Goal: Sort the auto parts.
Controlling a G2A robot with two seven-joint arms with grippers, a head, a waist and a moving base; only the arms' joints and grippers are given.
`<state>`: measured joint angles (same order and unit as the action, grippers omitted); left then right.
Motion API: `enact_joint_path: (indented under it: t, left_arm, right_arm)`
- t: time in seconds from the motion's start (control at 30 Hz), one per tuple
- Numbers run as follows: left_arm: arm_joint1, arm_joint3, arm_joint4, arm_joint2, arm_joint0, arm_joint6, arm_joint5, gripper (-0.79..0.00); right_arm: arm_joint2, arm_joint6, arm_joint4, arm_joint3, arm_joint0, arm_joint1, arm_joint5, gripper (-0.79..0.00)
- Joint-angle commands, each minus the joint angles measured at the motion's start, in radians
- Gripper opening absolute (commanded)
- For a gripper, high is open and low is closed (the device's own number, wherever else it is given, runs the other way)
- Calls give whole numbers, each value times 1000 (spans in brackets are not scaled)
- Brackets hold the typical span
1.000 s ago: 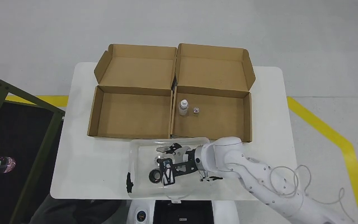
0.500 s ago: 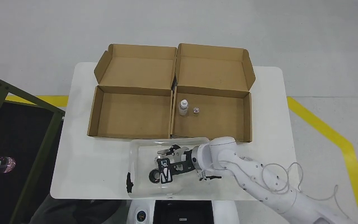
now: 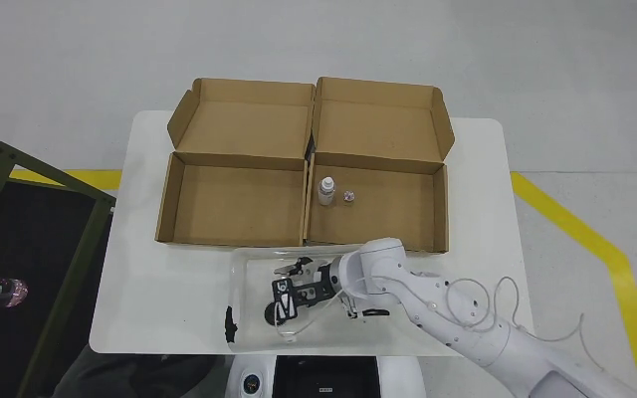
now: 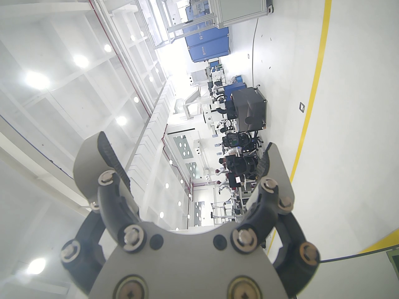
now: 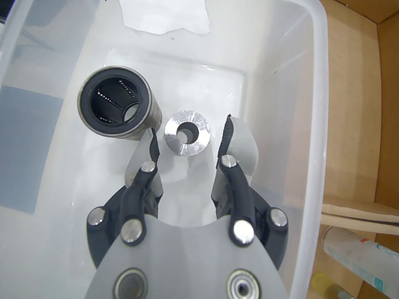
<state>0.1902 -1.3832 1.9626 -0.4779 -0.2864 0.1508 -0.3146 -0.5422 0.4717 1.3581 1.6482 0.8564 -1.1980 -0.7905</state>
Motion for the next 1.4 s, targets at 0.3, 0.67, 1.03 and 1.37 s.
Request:
enact_joint_path:
  t: [0.3,0.67,1.03,1.37]
  left_arm:
    - [0,0,0,0,0,0,0,0]
    - [0,0,0,0,0,0,0,0]
    - [0,0,0,0,0,0,0,0]
    - [0,0,0,0,0,0,0,0]
  right_arm:
    - [43,-2,-8,-75,-36,-40,1,-406]
    - [31,-4,-17,-73,-45,-53,-18,-785]
    - [-33,-51,8,57,-15,-36,-33,-785]
    - [-91,-163,131,161,4,-18,-51,-785]
